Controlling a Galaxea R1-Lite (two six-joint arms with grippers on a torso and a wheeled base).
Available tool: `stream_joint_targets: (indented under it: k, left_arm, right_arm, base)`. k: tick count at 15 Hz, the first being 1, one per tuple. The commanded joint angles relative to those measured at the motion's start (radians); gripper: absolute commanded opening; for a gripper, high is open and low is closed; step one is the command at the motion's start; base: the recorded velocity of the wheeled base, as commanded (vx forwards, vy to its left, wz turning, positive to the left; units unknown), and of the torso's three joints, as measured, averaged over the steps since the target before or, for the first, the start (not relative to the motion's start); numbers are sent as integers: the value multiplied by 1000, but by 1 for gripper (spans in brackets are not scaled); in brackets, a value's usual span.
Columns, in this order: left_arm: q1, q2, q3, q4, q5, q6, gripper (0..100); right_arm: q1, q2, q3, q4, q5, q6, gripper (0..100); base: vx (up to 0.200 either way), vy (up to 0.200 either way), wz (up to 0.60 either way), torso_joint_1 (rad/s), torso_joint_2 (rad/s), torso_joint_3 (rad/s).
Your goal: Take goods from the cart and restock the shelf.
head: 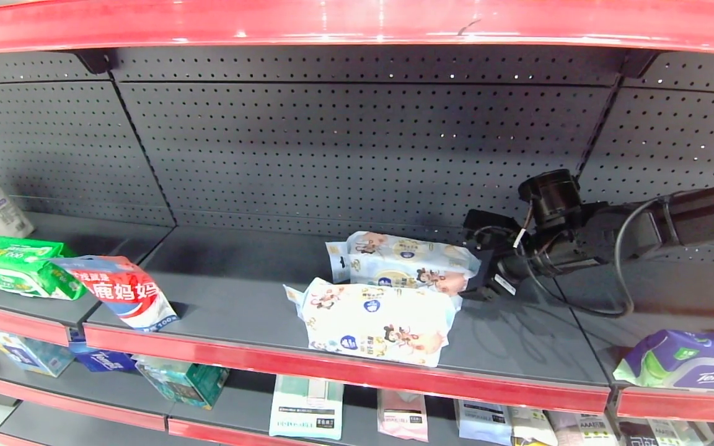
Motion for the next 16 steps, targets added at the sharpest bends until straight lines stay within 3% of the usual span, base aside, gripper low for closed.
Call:
stream_joint_targets:
  k: [1,12,16]
  left_arm:
    - [0,0,0,0,0,0,100]
    - [0,0,0,0,0,0,100]
    - [1,0,0,0,0,0,100]
  right_arm:
    - [-3,1,-1,-21,-17,12,100]
    - [-17,-43,45,-27,-64,96,100]
    - [-126,-151,171,-28,-100,199,100]
  base:
    - [0,0,0,0,0,0]
    - [0,0,0,0,0,0]
    - [0,0,0,0,0,0]
